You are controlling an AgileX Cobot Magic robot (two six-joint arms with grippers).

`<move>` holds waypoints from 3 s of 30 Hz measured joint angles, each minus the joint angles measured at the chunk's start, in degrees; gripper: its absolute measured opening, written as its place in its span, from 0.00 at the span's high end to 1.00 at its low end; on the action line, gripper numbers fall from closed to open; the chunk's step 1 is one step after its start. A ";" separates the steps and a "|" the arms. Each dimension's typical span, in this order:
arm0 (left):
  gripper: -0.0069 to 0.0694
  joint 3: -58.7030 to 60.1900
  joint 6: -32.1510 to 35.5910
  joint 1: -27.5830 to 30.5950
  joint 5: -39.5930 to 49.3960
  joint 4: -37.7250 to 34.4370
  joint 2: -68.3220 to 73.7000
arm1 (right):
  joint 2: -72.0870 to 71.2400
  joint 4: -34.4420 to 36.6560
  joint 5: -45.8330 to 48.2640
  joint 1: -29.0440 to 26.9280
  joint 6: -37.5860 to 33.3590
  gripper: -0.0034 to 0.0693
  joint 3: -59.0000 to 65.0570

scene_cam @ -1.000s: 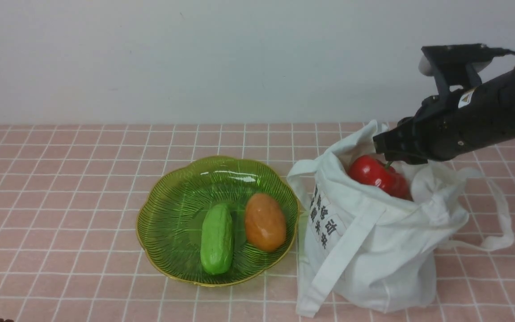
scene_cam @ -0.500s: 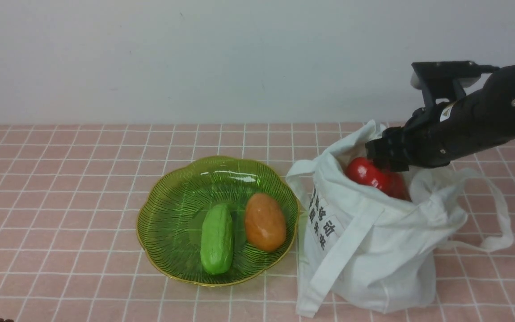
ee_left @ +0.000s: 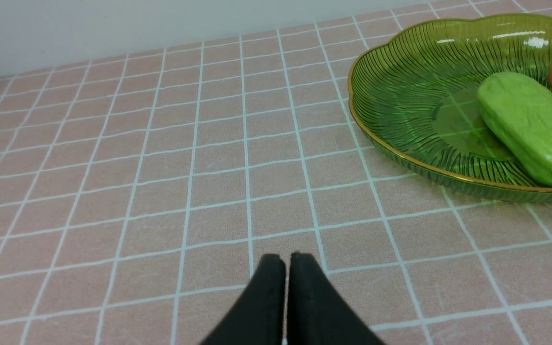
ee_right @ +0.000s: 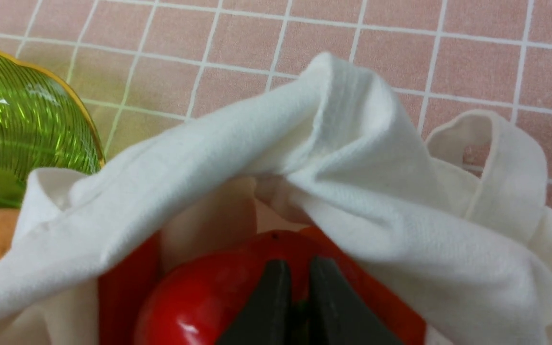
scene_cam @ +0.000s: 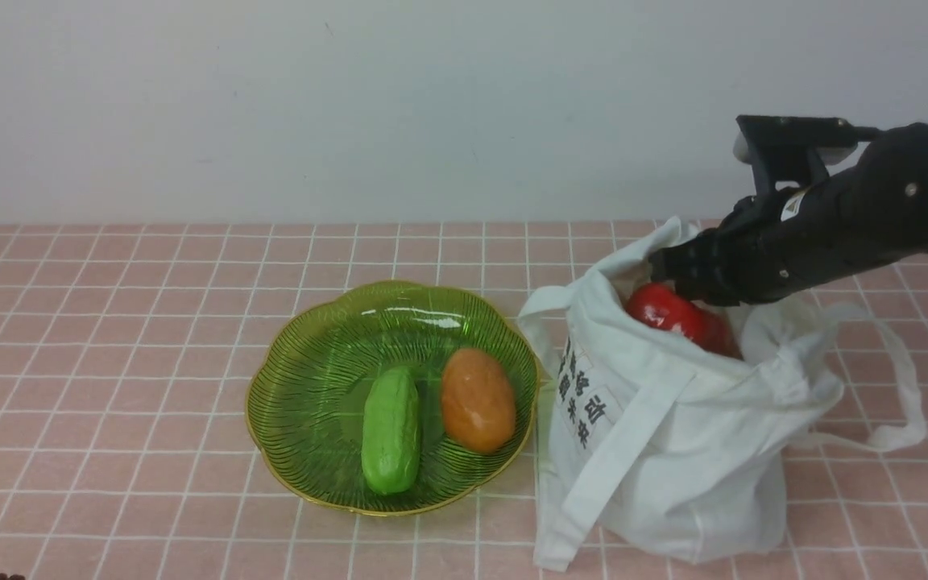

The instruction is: Take vegetables from bag on pink coffee tablecloth place on plate.

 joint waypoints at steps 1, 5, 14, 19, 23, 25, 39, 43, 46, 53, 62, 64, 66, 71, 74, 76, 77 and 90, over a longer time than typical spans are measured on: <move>0.92 0.00 0.00 0.00 0.00 0.00 0.00 | -1.03 0.00 0.79 0.00 0.00 0.93 0.00; 0.92 0.00 0.00 0.00 0.00 0.00 0.00 | -5.99 -0.22 1.93 0.00 -0.24 0.93 0.18; 0.92 0.00 0.00 0.00 0.00 0.00 0.00 | -18.61 -0.28 3.40 0.00 -2.67 0.93 0.18; 0.92 0.00 0.00 0.00 0.00 0.00 0.00 | -22.23 4.77 4.56 0.05 -6.85 0.93 -2.33; 0.92 0.00 0.00 0.00 0.00 0.00 0.00 | -22.43 14.73 6.87 2.96 -17.34 0.93 -8.44; 0.92 0.00 0.00 0.00 0.00 0.00 0.00 | -21.51 18.40 7.73 5.83 -20.98 0.93 -10.88; 0.92 0.00 0.00 0.00 0.00 0.00 0.00 | 4.42 23.22 3.21 22.71 -26.82 0.93 -22.84; 0.92 0.00 0.00 0.00 0.00 0.00 0.00 | 12.24 23.81 0.00 23.73 -27.43 0.93 -25.17; 0.92 0.00 0.00 0.00 0.00 0.00 0.00 | 16.23 24.80 -2.37 24.78 -27.50 0.93 -26.47; 0.92 0.00 0.00 0.00 0.00 0.00 0.00 | 21.71 25.54 -5.36 25.65 -27.50 0.86 -26.71; 0.92 0.00 0.00 0.00 0.00 0.00 0.00 | 23.26 26.36 -5.71 25.65 -27.50 0.53 -26.83; 0.92 0.00 0.00 0.00 0.00 0.00 0.00 | 22.15 25.23 -4.93 25.60 -27.50 0.47 -26.83; 0.92 0.00 0.00 0.00 0.00 0.00 0.00 | 20.43 23.07 -3.45 25.33 -27.19 0.45 -26.83; 0.92 0.00 0.00 0.00 0.00 0.00 0.00 | 11.84 16.60 3.73 21.93 -21.43 0.56 -26.83; 0.92 0.00 0.00 0.00 0.00 0.00 0.00 | 3.83 10.41 10.21 17.76 -15.50 0.76 -26.83; 0.92 0.00 0.00 0.00 0.00 0.00 0.00 | 0.29 8.00 12.57 15.85 -12.74 0.84 -26.83; 0.92 0.00 0.00 0.00 0.00 0.00 0.00 | -4.07 4.65 15.00 13.57 -9.18 0.91 -26.83; 0.92 0.00 0.00 0.00 0.00 0.00 0.00 | -51.93 -17.60 18.13 6.32 11.29 0.97 -14.90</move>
